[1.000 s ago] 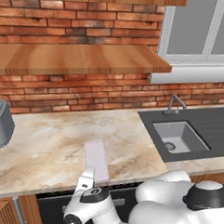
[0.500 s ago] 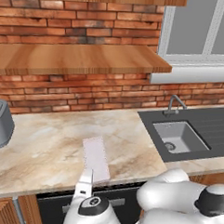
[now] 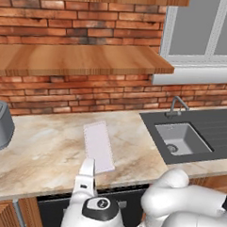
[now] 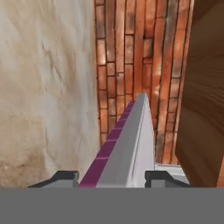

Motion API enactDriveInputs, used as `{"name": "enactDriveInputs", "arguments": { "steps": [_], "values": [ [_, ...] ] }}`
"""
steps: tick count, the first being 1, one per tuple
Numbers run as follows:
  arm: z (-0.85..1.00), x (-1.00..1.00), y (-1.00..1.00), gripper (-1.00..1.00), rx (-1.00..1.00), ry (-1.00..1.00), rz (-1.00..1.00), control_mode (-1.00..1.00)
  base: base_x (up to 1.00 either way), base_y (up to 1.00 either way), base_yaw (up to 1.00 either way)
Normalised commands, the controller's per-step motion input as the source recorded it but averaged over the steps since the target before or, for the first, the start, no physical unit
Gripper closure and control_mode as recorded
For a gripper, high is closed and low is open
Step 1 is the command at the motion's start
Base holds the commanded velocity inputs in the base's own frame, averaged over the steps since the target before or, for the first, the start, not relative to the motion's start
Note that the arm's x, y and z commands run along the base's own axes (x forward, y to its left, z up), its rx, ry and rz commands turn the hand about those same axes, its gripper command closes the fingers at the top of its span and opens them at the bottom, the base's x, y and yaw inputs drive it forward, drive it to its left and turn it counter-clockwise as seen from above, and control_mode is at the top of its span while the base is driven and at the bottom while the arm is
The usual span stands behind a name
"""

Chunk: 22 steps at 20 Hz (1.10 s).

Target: The ice cube tray has been filled with water. Take the tray and place it in the freezer to make ice. Close the freezer door after placing the tray.

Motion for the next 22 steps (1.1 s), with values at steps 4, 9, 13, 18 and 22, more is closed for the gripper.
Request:
{"name": "enactDriveInputs", "arguments": {
  "steps": [4,9,13,18,22],
  "values": [
    [0.44,0.0,-0.08,1.0,0.0,0.07,0.0,-1.0,0.0,0.0,0.0],
    [0.35,-0.35,-0.31,1.0,0.04,0.01,-0.07,-1.0,0.0,0.0,0.0],
    [0.27,-0.41,-0.49,1.0,0.05,0.0,-0.16,-1.0,0.0,0.0,0.0],
    [0.6,-0.02,-0.55,1.0,0.07,0.02,-0.17,-1.0,0.0,0.0,0.0],
    [0.7,0.06,-0.7,1.0,0.13,0.1,-0.12,-1.0,0.0,0.0,0.0]
  ]
}}
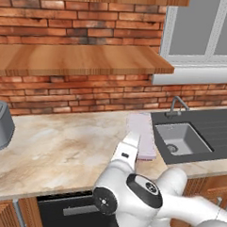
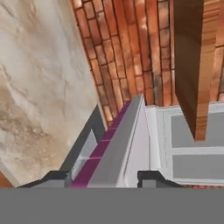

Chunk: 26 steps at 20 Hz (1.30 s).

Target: The ice cube tray has been filled with water. Take the tray and place it in the freezer to make ice. Close the freezer door after placing the tray.

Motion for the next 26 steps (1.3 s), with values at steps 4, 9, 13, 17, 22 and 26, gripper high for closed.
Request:
{"name": "enactDriveInputs", "arguments": {
  "steps": [4,9,13,17,22,26],
  "values": [
    [0.24,0.04,-0.75,1.0,0.11,0.02,-0.11,-1.0,0.0,0.0,0.0],
    [0.0,0.0,-0.7,1.0,0.05,-0.01,-0.09,-1.0,0.0,0.0,0.0],
    [0.14,0.04,-0.57,1.0,0.1,0.0,-0.07,-1.0,0.0,0.0,0.0],
    [0.45,0.13,-0.34,1.0,0.11,0.0,-0.03,-1.0,0.0,0.0,0.0],
    [0.12,0.0,-0.18,1.0,0.02,0.0,0.0,-1.0,0.0,0.0,0.0],
    [0.0,0.01,-0.31,1.0,0.04,0.0,0.0,-1.0,0.0,0.0,0.0]
  ]
}}
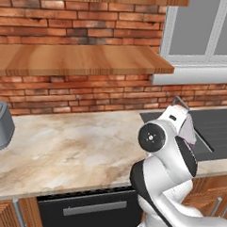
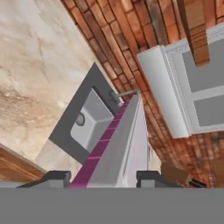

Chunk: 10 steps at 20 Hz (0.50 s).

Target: The ice cube tray has been filled with water. Take the tray and place it in the freezer to make ice. Close the freezer door after placing the tray.

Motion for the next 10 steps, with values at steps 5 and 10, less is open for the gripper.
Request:
{"name": "enactDriveInputs", "arguments": {
  "steps": [5,10],
  "values": [
    [0.0,0.02,-0.43,1.0,0.04,0.0,0.0,-1.0,0.0,0.0,0.0],
    [-0.03,-0.01,-0.49,1.0,0.04,-0.03,0.0,-1.0,0.0,0.0,0.0]
  ]
}}
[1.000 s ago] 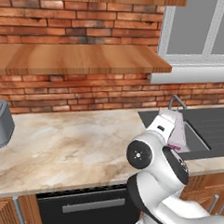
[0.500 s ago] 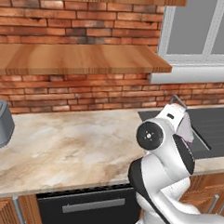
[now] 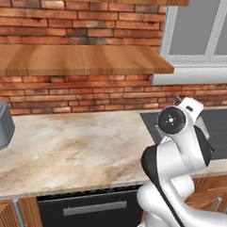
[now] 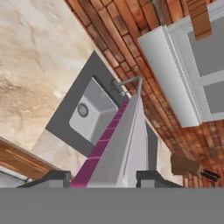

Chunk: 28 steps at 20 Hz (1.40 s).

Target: The ice cube tray has been filled with water. Take the tray and place it in the freezer to make ice. Close the freezer door after placing the tray.

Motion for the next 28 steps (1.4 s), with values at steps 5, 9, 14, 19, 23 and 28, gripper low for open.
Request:
{"name": "enactDriveInputs", "arguments": {
  "steps": [5,9,14,19,23,28],
  "values": [
    [-0.1,0.0,-0.21,1.0,0.01,0.0,0.0,-1.0,0.0,0.0,0.0],
    [0.0,0.0,0.0,1.0,0.0,0.0,0.03,-1.0,0.0,0.0,0.0],
    [0.0,0.01,0.0,1.0,0.0,0.0,0.05,-1.0,0.0,0.0,0.0],
    [0.0,0.1,-0.01,1.0,0.0,0.0,0.0,1.0,0.0,0.0,0.0],
    [0.0,0.0,0.0,1.0,0.0,0.0,0.0,1.0,-0.28,0.03,0.0],
    [0.0,0.0,0.0,1.0,0.0,0.0,0.0,1.0,-0.87,0.19,0.0]
  ]
}}
